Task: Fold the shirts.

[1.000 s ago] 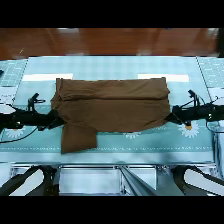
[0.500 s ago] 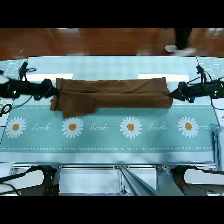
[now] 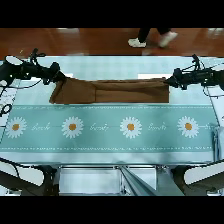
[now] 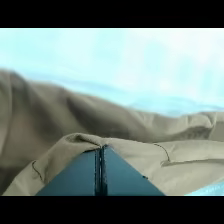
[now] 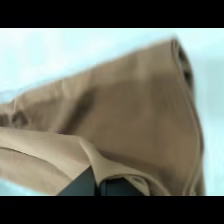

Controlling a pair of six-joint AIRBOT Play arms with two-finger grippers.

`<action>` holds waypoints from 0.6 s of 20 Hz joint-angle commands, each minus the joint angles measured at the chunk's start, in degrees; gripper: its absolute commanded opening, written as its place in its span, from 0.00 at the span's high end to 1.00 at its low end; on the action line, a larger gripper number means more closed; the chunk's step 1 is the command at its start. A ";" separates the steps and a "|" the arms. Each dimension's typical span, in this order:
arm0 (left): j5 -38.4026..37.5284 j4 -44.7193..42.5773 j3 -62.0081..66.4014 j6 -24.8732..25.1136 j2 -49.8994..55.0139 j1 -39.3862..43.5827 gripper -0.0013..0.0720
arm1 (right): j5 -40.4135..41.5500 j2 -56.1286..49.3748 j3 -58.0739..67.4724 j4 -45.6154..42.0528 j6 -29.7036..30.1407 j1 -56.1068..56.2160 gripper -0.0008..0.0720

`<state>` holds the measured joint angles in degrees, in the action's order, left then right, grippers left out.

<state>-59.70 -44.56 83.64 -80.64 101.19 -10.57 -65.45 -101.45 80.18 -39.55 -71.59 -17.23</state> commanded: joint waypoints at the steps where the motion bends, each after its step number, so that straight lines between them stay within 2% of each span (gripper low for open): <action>1: 0.17 0.00 2.16 0.37 3.15 0.22 0.95 | 3.52 -3.63 3.19 0.48 -1.25 1.44 0.96; 3: -0.13 0.04 2.14 0.46 3.74 0.22 0.94 | 4.20 -4.46 3.19 -0.09 -1.77 1.64 0.96; 4: -0.57 0.02 2.19 0.42 3.72 0.17 0.87 | 4.42 -4.57 3.19 -0.20 -1.73 1.60 0.77; 5: -1.95 0.00 2.64 0.46 3.63 0.04 0.58 | 4.07 -4.48 3.21 0.07 -1.68 1.46 0.41; 6: -4.96 -0.22 4.07 0.42 3.63 -0.55 0.31 | 2.69 -4.13 3.63 -0.04 -1.40 1.07 0.42; 8: -14.19 -2.93 8.92 -0.55 3.32 -3.26 0.30 | -2.86 -2.54 5.99 -0.70 -1.64 -1.49 0.42; 9: -18.03 -5.55 10.91 -2.62 2.54 -5.05 0.30 | -5.27 -0.98 6.97 -1.09 -2.40 -3.54 0.42; 10: -20.17 -8.11 11.37 -3.28 0.35 -7.17 0.30 | -7.28 1.07 7.56 -1.70 -2.99 -5.92 0.42; 12: -18.84 -12.17 8.46 -2.40 -6.49 -10.34 0.31 | -10.80 6.29 7.50 -5.40 -2.86 -11.37 0.42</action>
<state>-74.04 -50.65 92.25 -82.41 100.33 -16.95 -70.17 -100.05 86.65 -41.28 -73.93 -23.05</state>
